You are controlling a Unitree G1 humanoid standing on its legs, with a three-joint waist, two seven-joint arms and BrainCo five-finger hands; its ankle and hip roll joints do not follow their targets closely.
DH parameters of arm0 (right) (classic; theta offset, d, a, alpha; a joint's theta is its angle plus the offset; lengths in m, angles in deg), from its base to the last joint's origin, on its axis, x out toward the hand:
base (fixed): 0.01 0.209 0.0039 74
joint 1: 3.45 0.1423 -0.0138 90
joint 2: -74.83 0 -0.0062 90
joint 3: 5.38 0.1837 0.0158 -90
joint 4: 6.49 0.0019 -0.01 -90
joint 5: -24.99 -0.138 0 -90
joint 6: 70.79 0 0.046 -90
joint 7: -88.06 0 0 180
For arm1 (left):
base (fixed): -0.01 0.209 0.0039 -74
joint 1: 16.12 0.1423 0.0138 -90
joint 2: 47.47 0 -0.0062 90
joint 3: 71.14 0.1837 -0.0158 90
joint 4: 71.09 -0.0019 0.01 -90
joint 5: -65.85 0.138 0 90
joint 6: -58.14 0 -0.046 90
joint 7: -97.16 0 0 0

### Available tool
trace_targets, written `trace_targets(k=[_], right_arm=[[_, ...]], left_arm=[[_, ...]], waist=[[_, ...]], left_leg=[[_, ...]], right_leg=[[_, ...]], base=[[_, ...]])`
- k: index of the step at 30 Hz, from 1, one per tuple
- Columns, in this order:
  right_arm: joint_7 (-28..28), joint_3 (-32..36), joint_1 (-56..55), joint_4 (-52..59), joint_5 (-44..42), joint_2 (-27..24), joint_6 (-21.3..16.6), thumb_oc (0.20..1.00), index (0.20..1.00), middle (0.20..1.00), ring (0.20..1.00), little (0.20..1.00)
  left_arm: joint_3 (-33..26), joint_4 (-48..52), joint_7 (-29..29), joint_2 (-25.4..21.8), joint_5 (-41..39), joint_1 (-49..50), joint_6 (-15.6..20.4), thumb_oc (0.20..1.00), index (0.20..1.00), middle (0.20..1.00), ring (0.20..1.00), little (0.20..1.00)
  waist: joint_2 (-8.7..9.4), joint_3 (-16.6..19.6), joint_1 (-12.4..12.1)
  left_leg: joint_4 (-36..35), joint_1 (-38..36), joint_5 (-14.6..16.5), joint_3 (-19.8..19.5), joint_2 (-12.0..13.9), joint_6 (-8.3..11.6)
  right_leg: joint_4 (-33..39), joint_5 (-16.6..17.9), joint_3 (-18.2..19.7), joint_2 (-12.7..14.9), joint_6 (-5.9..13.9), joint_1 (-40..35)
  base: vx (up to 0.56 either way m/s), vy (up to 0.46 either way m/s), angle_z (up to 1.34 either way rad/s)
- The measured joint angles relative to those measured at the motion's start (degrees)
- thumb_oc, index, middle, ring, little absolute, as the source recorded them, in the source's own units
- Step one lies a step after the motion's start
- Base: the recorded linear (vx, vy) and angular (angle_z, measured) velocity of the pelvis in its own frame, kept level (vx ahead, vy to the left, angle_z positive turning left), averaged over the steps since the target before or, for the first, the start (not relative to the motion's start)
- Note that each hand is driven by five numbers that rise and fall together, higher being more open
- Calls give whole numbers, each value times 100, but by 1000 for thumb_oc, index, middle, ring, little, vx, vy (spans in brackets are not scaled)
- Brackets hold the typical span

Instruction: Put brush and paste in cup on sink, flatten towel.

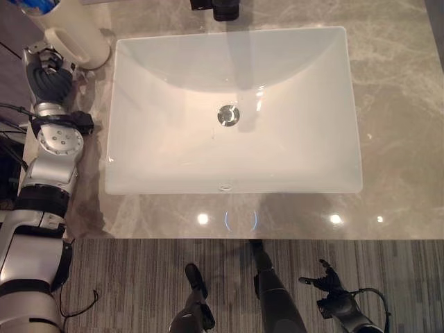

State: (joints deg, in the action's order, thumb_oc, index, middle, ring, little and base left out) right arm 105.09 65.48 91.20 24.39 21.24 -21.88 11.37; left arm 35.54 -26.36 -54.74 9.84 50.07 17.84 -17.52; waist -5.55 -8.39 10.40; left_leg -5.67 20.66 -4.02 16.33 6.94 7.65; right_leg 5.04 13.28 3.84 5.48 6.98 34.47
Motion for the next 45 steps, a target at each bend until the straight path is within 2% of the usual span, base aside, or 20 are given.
trace_targets(k=[5, 15, 22, 32, 35, 42, 45], right_arm=[[0, -1, 5, 8, -5, 1, -4, 1000, 1000, 1000, 1000, 1000], [2, 28, 7, 213, -242, -123, -110, 1000, 1000, 1000, 1000, 1000], [5, 118, 10, 186, -278, -152, -145, 1000, 1000, 1000, 1000, 1000], [1, 116, 5, 178, -281, -230, -153, 1000, 1000, 1000, 1000, 1000], [1, 127, 2, 469, -285, -438, -196, 1000, 1000, 1000, 1000, 1000], [-96, 117, -17, 978, -448, -654, -359, 1000, 1000, 1000, 1000, 1000], [-183, 128, -175, 1296, -447, -688, -479, 1000, 1000, 1000, 1000, 1000]], left_arm=[[132, -464, -35, 7, -189, -430, -24, 200, 200, 200, 200, 200], [852, -1719, -246, -205, -206, -1487, -257, 200, 200, 200, 200, 200], [865, -1902, -377, -523, -210, -1573, -293, 200, 200, 200, 200, 200], [839, -2167, -412, -777, -203, -1642, -370, 200, 200, 200, 200, 200], [1468, -2166, -419, -1235, 120, -2004, -483, 200, 200, 200, 200, 200], [2049, -2400, -413, -1359, 326, -2896, -579, 200, 200, 200, 200, 200], [2680, -2436, -409, -1298, 608, -3266, -684, 200, 200, 200, 200, 200]], waist=[[-66, -41, 73], [-129, -73, 228], [-141, -73, 242], [-152, -65, 295], [-154, -64, 288], [-152, -65, 184], [-147, -62, 204]], left_leg=[[0, 44, 5, 30, 13, 1], [-1, 107, 35, 163, 52, 33], [1, 157, 56, 302, 105, 64], [1, 278, 32, 281, 154, 101], [3, 537, 3, 245, 150, 136], [10, 887, -74, 77, 262, 208], [6, 920, -73, 35, 255, 208]], right_leg=[[0, 6, 33, -26, -4, 60], [-1, 8, 106, -82, -13, 199], [-2, 46, 211, -169, -59, 330], [-2, 43, 196, -224, -115, 446], [-3, 98, 189, -213, -101, 685], [-5, 184, 26, -284, -213, 951], [-5, 175, 14, -273, -204, 956]], base=[[34, -18, -4], [33, -22, -6], [28, -26, -9], [5, -1, 0], [0, -22, 3], [20, 10, 7], [18, 38, 4]])
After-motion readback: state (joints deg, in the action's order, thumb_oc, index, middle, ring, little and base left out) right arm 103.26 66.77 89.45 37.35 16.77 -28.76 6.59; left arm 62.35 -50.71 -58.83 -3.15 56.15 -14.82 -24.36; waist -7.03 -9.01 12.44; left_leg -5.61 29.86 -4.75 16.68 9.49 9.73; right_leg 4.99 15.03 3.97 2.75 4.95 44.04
